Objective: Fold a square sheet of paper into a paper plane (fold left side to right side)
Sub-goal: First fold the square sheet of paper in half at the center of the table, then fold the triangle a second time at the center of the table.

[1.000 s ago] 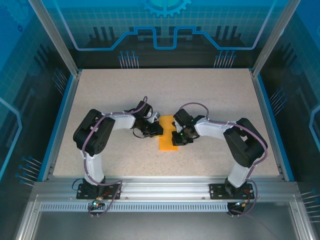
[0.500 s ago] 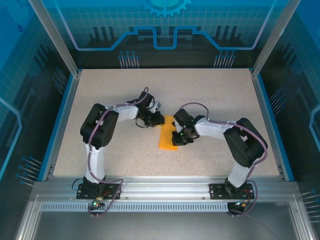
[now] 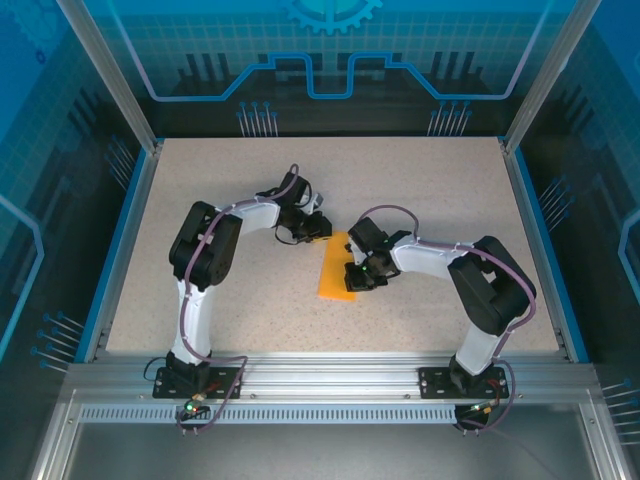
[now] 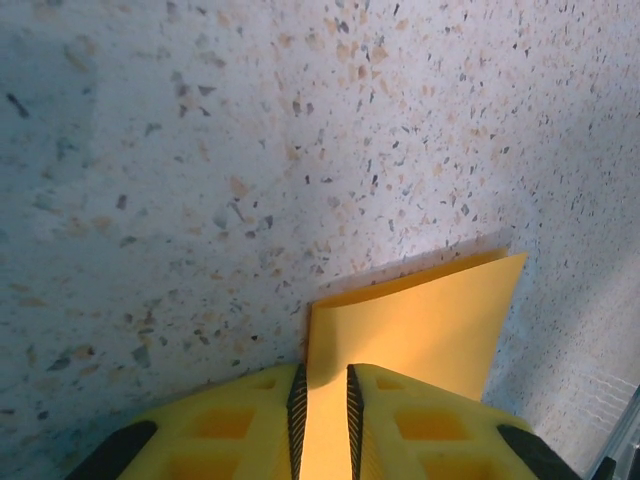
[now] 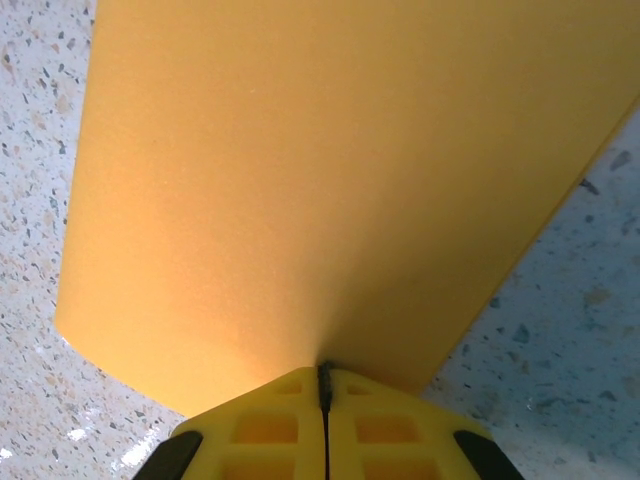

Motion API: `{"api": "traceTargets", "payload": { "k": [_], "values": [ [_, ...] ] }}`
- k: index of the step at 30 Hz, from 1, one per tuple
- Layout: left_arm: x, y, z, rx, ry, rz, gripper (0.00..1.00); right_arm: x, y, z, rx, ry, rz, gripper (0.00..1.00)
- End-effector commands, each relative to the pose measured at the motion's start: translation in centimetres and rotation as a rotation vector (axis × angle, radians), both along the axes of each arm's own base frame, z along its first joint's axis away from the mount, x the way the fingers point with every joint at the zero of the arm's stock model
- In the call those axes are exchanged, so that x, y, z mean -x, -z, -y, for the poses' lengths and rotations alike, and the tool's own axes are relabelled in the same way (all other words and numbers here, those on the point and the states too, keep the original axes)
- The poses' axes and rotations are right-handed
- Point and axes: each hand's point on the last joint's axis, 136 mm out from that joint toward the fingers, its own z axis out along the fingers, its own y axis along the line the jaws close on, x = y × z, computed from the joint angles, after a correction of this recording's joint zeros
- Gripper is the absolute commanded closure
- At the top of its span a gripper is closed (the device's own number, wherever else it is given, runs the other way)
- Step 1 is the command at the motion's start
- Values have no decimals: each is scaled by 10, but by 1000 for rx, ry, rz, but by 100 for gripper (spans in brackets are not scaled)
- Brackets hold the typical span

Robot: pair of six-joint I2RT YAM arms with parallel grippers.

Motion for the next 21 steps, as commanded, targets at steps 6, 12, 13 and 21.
{"api": "traceTargets", "payload": {
  "k": [6,12,13,21],
  "values": [
    [-8,-42,-27,-17,-39,101,73,35,29,61,222,11,-146,93],
    [21,-71,-36,8,-40,125,72,12,-4,26,12,-4,-18,89],
    [28,-72,-37,17,-43,117,72,6,-14,20,-28,-5,16,87],
    [73,-62,-10,137,9,13,74,-18,-51,43,-105,99,192,61]
  ]
}}
